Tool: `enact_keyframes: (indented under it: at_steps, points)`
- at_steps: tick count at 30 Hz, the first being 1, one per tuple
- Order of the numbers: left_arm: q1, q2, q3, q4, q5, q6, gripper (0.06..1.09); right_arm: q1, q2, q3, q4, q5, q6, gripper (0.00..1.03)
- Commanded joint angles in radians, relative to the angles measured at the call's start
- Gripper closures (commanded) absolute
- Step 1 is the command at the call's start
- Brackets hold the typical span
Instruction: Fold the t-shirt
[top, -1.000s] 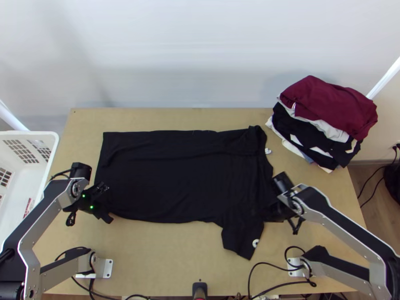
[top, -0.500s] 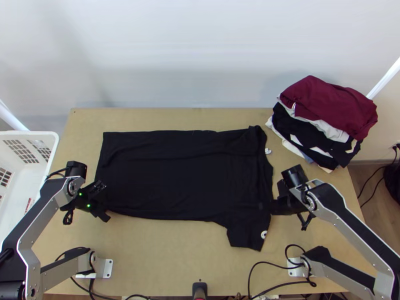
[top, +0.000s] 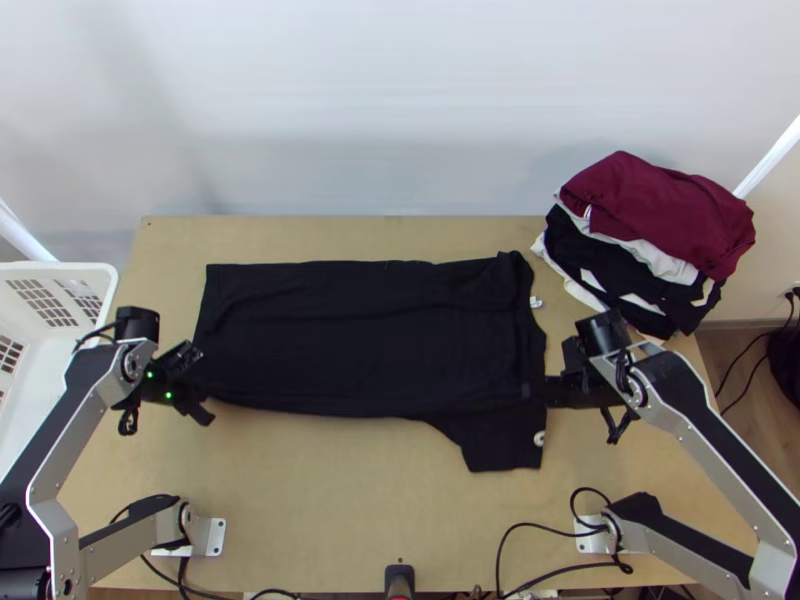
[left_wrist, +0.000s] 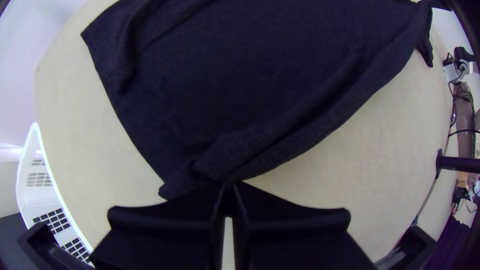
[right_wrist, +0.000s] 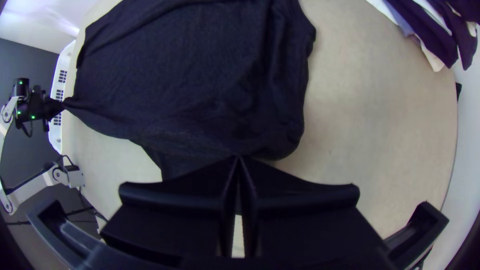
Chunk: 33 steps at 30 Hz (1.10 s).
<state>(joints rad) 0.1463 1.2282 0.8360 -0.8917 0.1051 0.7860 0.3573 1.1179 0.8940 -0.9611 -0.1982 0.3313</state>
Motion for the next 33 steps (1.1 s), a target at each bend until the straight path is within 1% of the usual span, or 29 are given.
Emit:
enact_keyframes:
  at_steps: [1,10,13,22,33]
  points:
    - [0.004,0.030,0.060,0.031,0.008,-0.008,1.04,-0.017,0.042,0.049,-0.001,0.008,-0.023,1.00]
    - [-0.011,0.149,0.224,0.060,0.008,-0.045,1.04,-0.057,0.172,0.174,0.061,0.022,-0.040,1.00]
    - [-0.019,0.209,0.288,0.062,0.008,-0.054,1.04,-0.084,0.232,0.243,0.093,0.029,-0.048,1.00]
    - [-0.040,0.384,0.469,0.062,0.008,-0.077,1.04,-0.153,0.434,0.479,0.117,0.033,-0.075,1.00]
    - [-0.050,0.642,0.759,0.059,-0.001,-0.131,1.04,-0.162,0.675,0.715,0.124,0.033,-0.081,1.00]
